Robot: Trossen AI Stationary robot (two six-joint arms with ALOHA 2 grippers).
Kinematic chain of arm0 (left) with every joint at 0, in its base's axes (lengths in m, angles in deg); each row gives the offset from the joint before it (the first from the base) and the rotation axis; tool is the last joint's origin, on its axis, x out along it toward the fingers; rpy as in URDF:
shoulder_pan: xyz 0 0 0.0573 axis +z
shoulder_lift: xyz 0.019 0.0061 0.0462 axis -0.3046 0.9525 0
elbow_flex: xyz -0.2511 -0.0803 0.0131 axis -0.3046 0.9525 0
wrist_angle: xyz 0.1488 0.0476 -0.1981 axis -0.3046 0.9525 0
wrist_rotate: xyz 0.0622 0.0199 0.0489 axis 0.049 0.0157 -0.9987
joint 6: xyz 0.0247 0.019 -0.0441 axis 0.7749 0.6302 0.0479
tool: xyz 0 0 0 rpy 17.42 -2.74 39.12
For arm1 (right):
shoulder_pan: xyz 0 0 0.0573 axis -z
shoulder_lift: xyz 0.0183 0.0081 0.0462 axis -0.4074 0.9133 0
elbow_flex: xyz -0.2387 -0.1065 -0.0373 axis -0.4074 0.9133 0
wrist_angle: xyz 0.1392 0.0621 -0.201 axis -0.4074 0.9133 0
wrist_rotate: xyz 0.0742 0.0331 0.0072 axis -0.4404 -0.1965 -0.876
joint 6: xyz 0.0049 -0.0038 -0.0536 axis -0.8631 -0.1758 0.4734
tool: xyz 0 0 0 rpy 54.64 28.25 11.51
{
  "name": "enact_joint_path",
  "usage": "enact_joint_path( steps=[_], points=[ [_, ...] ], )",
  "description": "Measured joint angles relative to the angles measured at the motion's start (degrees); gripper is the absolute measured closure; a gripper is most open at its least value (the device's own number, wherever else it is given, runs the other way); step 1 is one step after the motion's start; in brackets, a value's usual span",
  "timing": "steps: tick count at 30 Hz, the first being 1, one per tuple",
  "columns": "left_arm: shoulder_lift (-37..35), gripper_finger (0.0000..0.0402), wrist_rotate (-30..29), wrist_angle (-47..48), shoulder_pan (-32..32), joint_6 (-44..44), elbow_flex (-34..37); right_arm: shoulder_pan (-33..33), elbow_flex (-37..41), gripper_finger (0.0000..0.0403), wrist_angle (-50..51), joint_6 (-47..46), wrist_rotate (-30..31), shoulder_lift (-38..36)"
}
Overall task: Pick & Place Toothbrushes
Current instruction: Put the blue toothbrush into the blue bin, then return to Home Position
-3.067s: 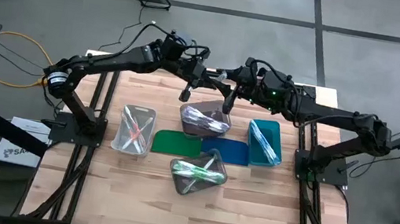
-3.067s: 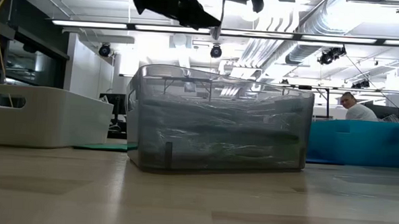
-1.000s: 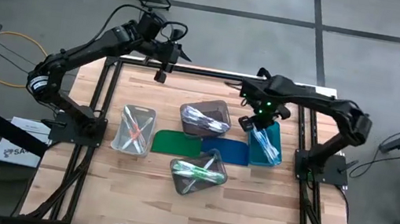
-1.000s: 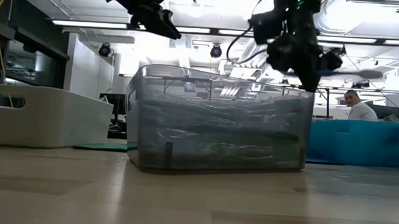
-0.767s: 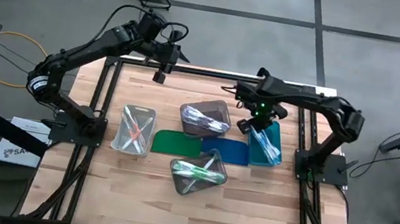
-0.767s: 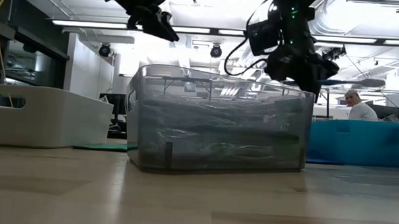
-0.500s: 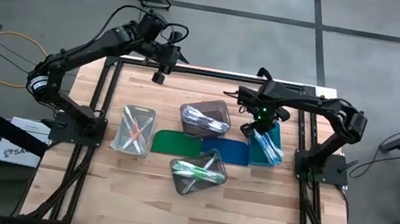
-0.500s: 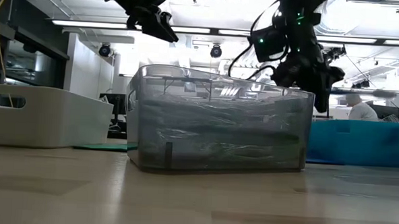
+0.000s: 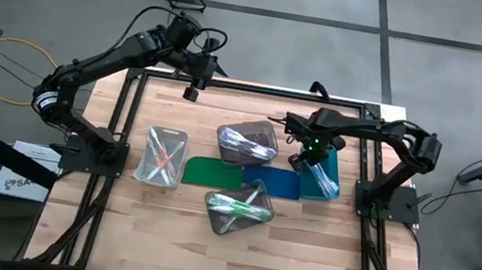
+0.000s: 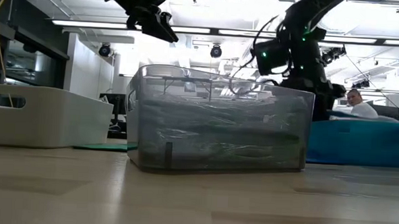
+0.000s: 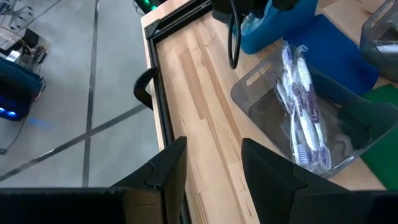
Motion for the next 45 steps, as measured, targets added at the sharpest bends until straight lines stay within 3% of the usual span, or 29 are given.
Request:
enact_joint_path(
  steps=[5,15,23,31,34,41,45],
  points=[
    [0.0,0.0254,0.0,0.0,0.0,0.0,0.0,-0.2,2.2,0.0387,-2.2,-1.4,-0.3,0.0],
    [0.0,0.0254,0.0,0.0,0.0,0.0,0.0,-0.2,2.2,0.0307,-3.1,-2.7,-2.0,-0.9],
    [0.0,0.0254,0.0,0.0,0.0,-0.3,0.0,-0.2,2.2,0.0242,-2.7,-4.6,-2.4,-9.2],
    [0.0,0.0254,0.2,0.4,0.0,-4.7,0.0,-0.2,2.2,0.023,-2.7,-6.1,-7.0,-19.0],
    [0.0,0.0254,1.6,1.3,0.0,-5.4,0.0,-0.9,2.1,0.0231,-3.9,-7.8,-4.8,-23.0],
    [0.0,0.0254,12.3,2.8,-0.1,-3.4,0.0,-8.3,2.1,0.0231,-6.3,-9.1,2.9,-32.4],
    [0.0,0.0254,12.9,4.9,-0.1,-4.0,0.0,-14.8,2.1,0.0231,-13.2,-9.9,8.5,-36.4]
  ],
)
